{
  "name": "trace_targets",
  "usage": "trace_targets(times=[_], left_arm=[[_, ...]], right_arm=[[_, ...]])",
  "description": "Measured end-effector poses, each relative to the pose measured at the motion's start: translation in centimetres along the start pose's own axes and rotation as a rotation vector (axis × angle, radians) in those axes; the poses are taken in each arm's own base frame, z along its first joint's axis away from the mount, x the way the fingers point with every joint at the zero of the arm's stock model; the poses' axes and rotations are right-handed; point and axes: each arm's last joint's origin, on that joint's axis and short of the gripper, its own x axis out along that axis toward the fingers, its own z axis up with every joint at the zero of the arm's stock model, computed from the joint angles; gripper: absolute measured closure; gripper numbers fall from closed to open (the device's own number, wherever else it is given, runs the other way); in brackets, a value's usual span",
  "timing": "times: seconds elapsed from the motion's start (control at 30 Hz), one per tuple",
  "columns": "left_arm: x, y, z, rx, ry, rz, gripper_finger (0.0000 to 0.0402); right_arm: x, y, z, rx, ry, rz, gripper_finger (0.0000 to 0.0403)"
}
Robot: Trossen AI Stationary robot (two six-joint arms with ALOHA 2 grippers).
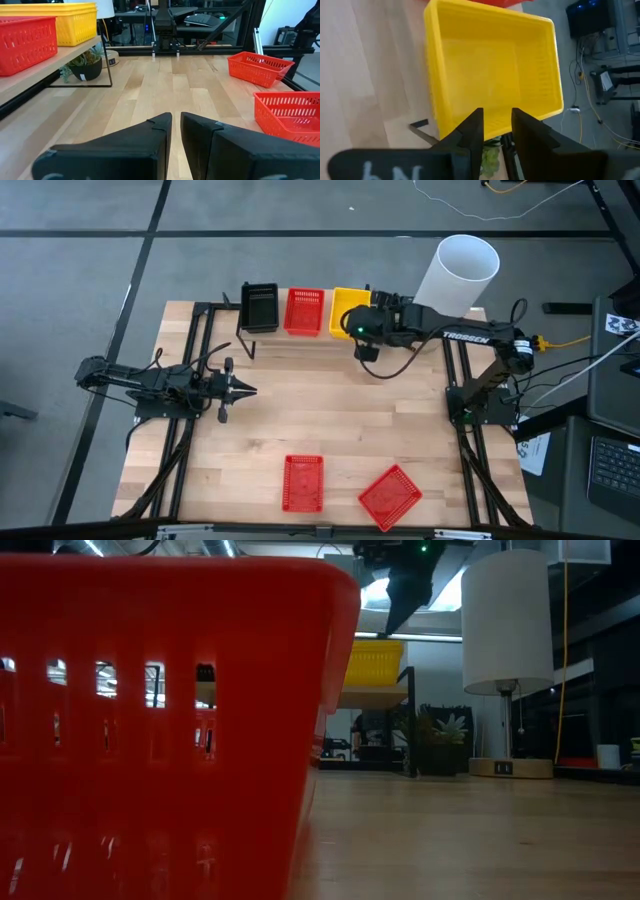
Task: Stack baskets on shelf by color
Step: Stack the right red bin on the other red bin on the shelf
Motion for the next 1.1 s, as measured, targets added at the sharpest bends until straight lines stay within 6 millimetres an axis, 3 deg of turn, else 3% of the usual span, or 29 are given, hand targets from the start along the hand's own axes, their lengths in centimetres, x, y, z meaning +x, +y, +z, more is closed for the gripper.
trace_targets(times=[0.1,0.3,0.4,0.53,0.73,0.8,0.93,1.1], left_arm=[[0.0,0.0,0.0,-0.009,0.000,0.000,0.0370],[0.0,0.0,0.0,-0.026,0.000,0.000,0.0370],[0.0,0.0,0.0,-0.026,0.000,0.000,0.0370],[0.0,0.0,0.0,-0.026,0.000,0.000,0.0370],[0.0,0.0,0.0,-0.026,0.000,0.000,0.0370],[0.0,0.0,0.0,-0.026,0.000,0.000,0.0370],[0.0,0.0,0.0,-0.027,0.000,0.000,0.0370],[0.0,0.0,0.0,-0.027,0.000,0.000,0.0370]], right_arm=[[-0.8,0.6,-0.1,0.018,-0.009,0.042,0.0302],[-5.0,3.8,-1.3,0.221,0.091,0.522,0.0302],[-6.9,6.7,-2.1,0.275,0.204,0.656,0.0302],[-9.4,11.7,-3.4,0.273,0.258,0.708,0.0302],[-12.4,19.3,-5.9,0.386,0.243,0.834,0.0302],[-12.8,21.7,-7.1,0.412,0.248,0.919,0.0302],[-12.3,25.3,-10.0,0.440,0.422,1.073,0.0302],[-11.1,27.5,-12.8,0.449,0.506,1.112,0.0302]])
